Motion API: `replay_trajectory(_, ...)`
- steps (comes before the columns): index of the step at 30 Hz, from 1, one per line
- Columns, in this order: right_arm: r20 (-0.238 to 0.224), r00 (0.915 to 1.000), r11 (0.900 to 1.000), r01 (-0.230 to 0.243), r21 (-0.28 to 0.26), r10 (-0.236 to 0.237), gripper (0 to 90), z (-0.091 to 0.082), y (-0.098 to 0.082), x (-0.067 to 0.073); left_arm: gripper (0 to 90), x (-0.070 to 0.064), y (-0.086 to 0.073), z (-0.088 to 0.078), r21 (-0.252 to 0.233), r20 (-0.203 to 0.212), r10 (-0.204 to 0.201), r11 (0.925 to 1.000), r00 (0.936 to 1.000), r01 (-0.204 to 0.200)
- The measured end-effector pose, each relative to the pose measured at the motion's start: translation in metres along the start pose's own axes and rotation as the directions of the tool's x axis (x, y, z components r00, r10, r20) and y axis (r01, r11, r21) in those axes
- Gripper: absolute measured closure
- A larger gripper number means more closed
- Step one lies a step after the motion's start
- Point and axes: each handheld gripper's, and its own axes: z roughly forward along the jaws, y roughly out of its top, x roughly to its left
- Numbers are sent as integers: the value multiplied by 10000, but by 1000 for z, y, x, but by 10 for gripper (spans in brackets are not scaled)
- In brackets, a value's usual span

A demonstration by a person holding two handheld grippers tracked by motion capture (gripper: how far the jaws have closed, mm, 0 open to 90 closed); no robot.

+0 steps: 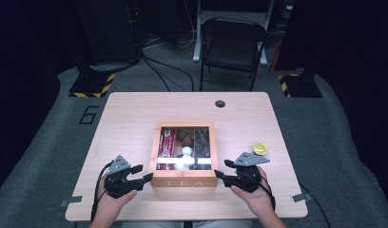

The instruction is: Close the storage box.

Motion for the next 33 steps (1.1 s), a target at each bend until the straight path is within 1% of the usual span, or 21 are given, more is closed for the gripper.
replay_trajectory(1,31,10000,9999,-89,-63,90,427,-1,0,-1,426,1,0,0,-39,-69,-29,10000,10000,29)
replay_trajectory(2,82,9999,9999,-98,-109,99,426,-2,0,-3,426,3,0,-1,-18,-83,-116,9999,9999,115)
replay_trajectory(3,155,9996,9997,-226,-109,228,427,-3,0,-5,426,5,0,-2,-19,-64,-193,9998,9998,193)
replay_trajectory(4,219,9994,9995,-259,-176,263,427,-4,0,-7,427,6,0,-2,-59,-68,-410,9991,9991,409)
replay_trajectory(5,281,9987,9990,-412,-183,417,427,-5,-1,-9,427,8,0,-3,-103,-139,-397,9992,9991,395)
replay_trajectory(6,340,9987,9991,-376,-198,383,427,-6,-1,-11,427,9,-1,-3,-135,-177,-438,9990,9989,436)
replay_trajectory(7,418,9977,9984,-518,-234,528,427,-7,-1,-13,427,10,0,-4,-89,-179,-480,9988,9987,479)
replay_trajectory(10,681,9958,9978,-590,-291,609,427,-8,-3,-19,428,15,-1,-5,-216,-285,-565,9982,9980,559)
replay_trajectory(13,863,9928,9963,-800,-323,825,428,-7,-6,-24,428,20,-3,-6,-318,-361,-798,9964,9962,787)
replay_trajectory(16,1062,9905,9960,-843,-285,869,431,-6,-8,-27,429,25,-5,-5,-307,-462,-849,9960,9953,836)
replay_trajectory(19,1348,9887,9977,-638,-210,660,432,-4,-10,-30,429,27,-7,-4,-318,-617,-842,9961,9945,824)
replay_trajectory(20,1415,9880,9981,-595,-173,613,433,-3,-11,-31,429,28,-7,-4,-287,-687,-767,9968,9947,749)
replay_trajectory(22,1544,9861,9981,-603,-123,615,433,-2,-13,-33,430,30,-8,-4,-261,-743,-753,9970,9944,735)
replay_trajectory(24,1508,9862,9977,-679,-69,682,433,0,-15,-35,429,32,-9,-3,-306,-820,-784,9966,9935,762)
replay_trajectory(25,1511,9857,9972,-753,-15,747,433,1,-17,-36,429,33,-9,-4,-240,-773,-814,9965,9937,798)
replay_trajectory(26,1502,9857,9969,-781,23,768,433,2,-18,-37,429,33,-9,-3,-367,-840,-860,9959,9928,831)
replay_trajectory(29,1533,9850,9967,-811,100,786,433,3,-19,-39,429,34,-9,-3,-357,-867,-838,9961,9927,809)
replay_trajectory(30,1538,9850,9967,-806,82,784,433,3,-18,-39,428,33,-9,-3,-377,-837,-838,9960,9930,809)
replay_trajectory(31,1548,9847,9966,-819,88,796,433,3,-18,-39,428,33,-8,-3,-297,-763,-793,9966,9939,772)
replay_trajectory(32,1531,9855,9971,-758,73,738,433,3,-19,-39,427,33,-8,-3,-332,-721,-774,9966,9944,752)
replay_trajectory(33,1509,9855,9968,-794,55,777,433,3,-19,-39,426,32,-8,-3,-377,-627,-746,9967,9952,723)
